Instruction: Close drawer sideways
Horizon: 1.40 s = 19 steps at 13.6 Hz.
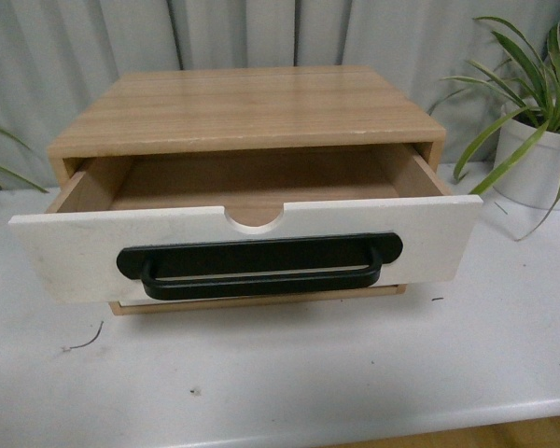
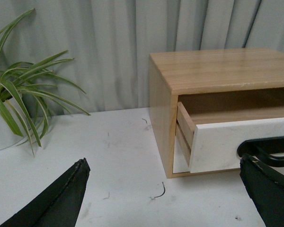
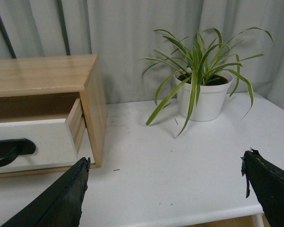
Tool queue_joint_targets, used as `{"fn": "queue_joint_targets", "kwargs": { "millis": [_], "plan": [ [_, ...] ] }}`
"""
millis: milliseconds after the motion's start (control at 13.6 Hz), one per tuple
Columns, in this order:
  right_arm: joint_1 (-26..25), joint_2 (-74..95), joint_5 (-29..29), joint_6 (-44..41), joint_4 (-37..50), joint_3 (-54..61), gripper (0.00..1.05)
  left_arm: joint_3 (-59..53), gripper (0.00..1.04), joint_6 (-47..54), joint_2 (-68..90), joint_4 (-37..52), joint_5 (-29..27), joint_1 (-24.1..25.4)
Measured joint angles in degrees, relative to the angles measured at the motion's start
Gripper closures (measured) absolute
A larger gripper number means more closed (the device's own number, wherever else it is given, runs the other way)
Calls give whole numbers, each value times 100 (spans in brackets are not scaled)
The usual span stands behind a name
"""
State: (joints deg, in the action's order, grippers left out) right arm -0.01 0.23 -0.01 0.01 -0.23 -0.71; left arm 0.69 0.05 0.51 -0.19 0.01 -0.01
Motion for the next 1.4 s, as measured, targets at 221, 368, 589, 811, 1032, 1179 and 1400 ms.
{"fn": "queue_joint_targets", "kwargs": {
  "millis": [221,368,589,811,1032,1179,1400],
  "plan": [
    [0,0,2,2,0,0,6,0,7,0,2,0,-2,0],
    [0,0,0,0,0,0,6,0,7,0,2,0,-2,0],
    [0,0,2,0,0,0,6,0,7,0,2,0,-2,0],
    [0,0,0,0,0,-2,6,0,7,0,0,0,-2,0],
    [0,0,0,2,0,0,6,0,7,0,0,0,-2,0],
    [0,0,0,2,0,0,6,0,7,0,0,0,0,0],
    [455,715,1014,728,-595,-313,6,105,7,-334,284,-369,-750,-433]
  ]
}}
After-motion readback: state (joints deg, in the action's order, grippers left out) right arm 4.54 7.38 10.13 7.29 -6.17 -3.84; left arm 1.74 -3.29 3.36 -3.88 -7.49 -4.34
